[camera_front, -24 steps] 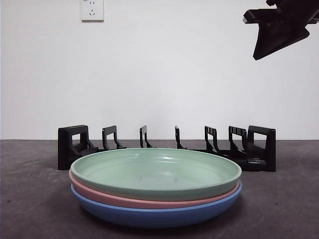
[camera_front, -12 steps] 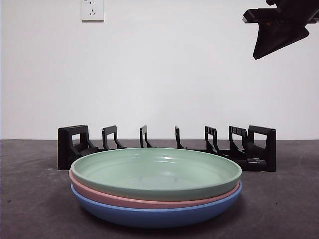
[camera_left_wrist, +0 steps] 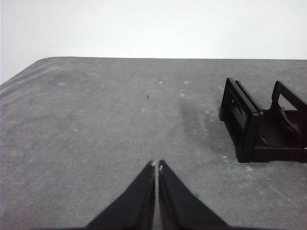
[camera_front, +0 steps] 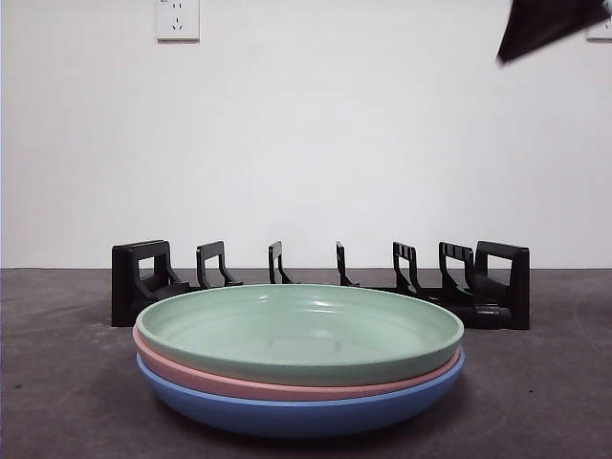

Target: Place the plate

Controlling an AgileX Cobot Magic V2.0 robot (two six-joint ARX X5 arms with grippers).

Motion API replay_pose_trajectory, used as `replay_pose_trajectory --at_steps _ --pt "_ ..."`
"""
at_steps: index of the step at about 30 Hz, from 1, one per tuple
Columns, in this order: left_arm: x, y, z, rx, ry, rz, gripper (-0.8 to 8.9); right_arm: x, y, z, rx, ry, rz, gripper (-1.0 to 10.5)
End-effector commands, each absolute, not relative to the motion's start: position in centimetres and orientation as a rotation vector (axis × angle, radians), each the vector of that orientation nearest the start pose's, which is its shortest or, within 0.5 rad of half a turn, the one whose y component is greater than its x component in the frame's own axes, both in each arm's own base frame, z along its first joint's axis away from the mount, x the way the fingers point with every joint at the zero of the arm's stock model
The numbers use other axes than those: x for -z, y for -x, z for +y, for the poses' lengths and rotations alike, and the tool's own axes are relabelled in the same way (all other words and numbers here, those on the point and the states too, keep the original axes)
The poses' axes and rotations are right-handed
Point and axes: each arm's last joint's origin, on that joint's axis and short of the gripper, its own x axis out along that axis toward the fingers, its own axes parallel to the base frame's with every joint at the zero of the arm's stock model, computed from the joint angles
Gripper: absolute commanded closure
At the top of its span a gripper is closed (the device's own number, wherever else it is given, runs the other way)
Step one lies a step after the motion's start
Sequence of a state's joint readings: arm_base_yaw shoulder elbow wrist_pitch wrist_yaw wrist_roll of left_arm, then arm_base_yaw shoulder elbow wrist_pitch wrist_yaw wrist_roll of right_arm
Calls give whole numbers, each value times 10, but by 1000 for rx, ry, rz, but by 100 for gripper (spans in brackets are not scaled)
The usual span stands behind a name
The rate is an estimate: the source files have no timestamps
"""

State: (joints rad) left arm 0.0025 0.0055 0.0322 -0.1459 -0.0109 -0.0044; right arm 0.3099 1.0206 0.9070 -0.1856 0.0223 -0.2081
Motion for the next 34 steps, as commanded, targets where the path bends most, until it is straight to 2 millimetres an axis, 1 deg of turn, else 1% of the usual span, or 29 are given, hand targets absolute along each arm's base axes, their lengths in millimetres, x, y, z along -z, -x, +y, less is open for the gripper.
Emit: replay_pose_trajectory --at_steps 1,4,7,10,14,17,20,23,34 --pt "-155 -96 1 -13 11 127 806 -307 -193 52 -269 260 246 929" --pt "-155 -96 1 -13 12 127 806 -272 -163 33 -198 220 215 929" --pt "-155 -96 1 -13 12 127 806 -240 -137 18 -126 174 203 929" --pt "-155 -96 1 -13 11 127 806 -215 -117 9 -65 145 159 929" --pt "-155 -96 1 -13 12 127 806 -189 -102 3 -22 120 131 929" --pt "-155 -96 1 -13 11 126 806 -169 -98 2 8 119 136 929" --pt "-155 -96 1 -13 11 127 806 -154 -97 1 18 105 127 929" --pt "-155 -96 1 -13 12 126 806 -150 -96 1 20 104 174 929" --pt "-155 -96 1 -13 12 127 806 -153 -96 1 21 99 146 929"
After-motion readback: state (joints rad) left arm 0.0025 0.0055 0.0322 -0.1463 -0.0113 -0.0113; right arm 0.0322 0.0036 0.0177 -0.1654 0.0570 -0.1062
